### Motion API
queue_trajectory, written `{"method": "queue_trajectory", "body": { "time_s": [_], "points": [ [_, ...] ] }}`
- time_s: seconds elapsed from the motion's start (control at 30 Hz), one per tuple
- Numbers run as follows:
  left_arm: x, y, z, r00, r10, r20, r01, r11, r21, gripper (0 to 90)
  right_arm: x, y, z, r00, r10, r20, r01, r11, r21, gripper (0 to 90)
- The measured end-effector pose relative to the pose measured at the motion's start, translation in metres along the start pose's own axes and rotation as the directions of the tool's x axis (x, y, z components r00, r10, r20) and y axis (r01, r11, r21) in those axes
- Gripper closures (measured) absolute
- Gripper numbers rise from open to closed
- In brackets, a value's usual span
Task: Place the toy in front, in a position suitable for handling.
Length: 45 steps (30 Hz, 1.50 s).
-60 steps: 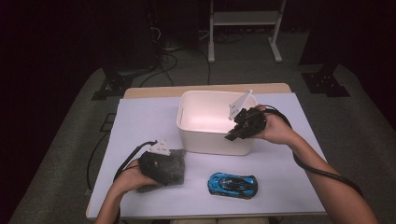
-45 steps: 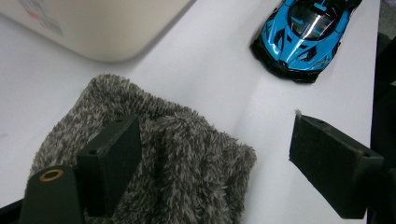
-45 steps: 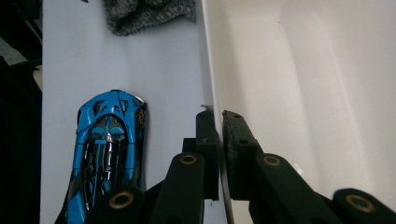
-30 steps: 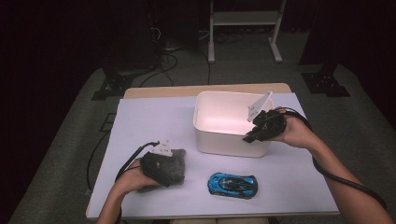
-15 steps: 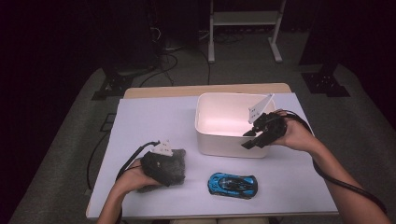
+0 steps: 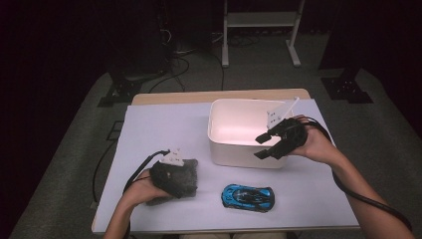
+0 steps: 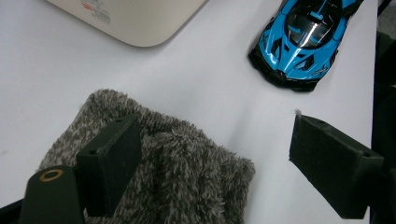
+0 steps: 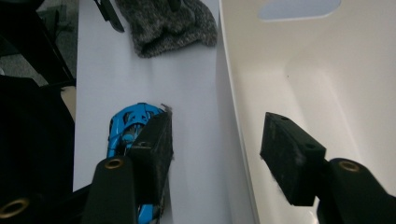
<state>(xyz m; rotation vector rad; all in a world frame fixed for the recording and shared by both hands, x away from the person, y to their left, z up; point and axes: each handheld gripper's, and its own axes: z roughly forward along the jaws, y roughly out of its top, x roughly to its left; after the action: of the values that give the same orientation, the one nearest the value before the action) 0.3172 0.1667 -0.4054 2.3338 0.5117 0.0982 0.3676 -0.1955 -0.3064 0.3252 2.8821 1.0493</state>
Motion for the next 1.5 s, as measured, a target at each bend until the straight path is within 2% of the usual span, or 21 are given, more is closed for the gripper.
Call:
{"method": "queue_trajectory", "body": {
  "time_s": [0.23, 0.63, 0.73, 0.93, 1.07, 1.33, 1.5],
  "points": [
    [-0.002, -0.001, -0.001, 0.9999, 0.008, -0.015, -0.008, 1.0, 0.002, 16.4, 0.019, 0.008, -0.008, 0.9993, -0.038, -0.001, 0.038, 0.998, -0.052, 35.0],
    [-0.004, -0.003, -0.004, 0.9994, 0.004, -0.035, -0.004, 1.0, 0.004, 11.8, 0.052, 0.003, 0.002, 0.9958, -0.08, -0.043, 0.077, 0.995, -0.068, 29.1],
    [-0.004, -0.003, -0.004, 0.9991, 0.003, -0.042, -0.003, 1.0, 0.002, 10.8, 0.06, -0.001, 0.008, 0.995, -0.088, -0.047, 0.085, 0.994, -0.064, 28.2],
    [-0.005, -0.003, -0.004, 0.9989, 0.006, -0.047, -0.006, 1.0, 0.006, 10.2, 0.072, -0.016, 0.029, 0.9947, -0.069, -0.076, 0.066, 0.997, -0.041, 26.6],
    [-0.006, -0.004, -0.004, 0.9988, -0.003, -0.048, 0.003, 1.0, -0.003, 10.1, 0.073, -0.028, 0.043, 0.9945, -0.041, -0.097, 0.037, 0.999, -0.037, 26.0],
    [-0.006, -0.005, -0.004, 0.9989, 0.002, -0.046, -0.002, 1.0, 0.003, 10.1, 0.075, -0.043, 0.072, 0.9951, -0.013, -0.098, 0.014, 1.0, 0.009, 22.8],
    [-0.005, -0.005, -0.005, 0.9989, 0.002, -0.046, -0.002, 1.0, 0.001, 10.0, 0.074, -0.049, 0.084, 0.9953, 0.002, -0.097, -0.001, 1.0, 0.019, 20.0]
  ]
}}
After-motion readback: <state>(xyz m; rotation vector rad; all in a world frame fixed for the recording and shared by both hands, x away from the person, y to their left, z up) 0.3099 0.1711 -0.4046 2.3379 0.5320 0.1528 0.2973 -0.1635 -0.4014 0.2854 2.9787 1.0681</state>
